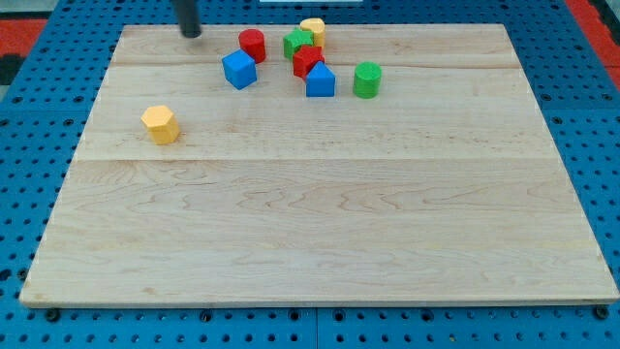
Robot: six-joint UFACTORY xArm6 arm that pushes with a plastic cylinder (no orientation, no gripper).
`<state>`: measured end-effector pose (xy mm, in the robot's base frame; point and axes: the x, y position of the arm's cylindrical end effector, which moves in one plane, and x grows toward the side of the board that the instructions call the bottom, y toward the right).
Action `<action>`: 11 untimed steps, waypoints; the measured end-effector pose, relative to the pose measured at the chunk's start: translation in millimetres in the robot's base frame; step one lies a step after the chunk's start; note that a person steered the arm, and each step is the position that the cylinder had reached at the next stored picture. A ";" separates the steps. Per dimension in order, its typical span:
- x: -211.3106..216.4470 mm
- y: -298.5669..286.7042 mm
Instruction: Separate the yellow heart from green star and red star
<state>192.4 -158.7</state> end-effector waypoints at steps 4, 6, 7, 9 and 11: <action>86.2 147.9; 103.3 163.1; 96.8 163.1; 90.3 144.5; 41.9 92.5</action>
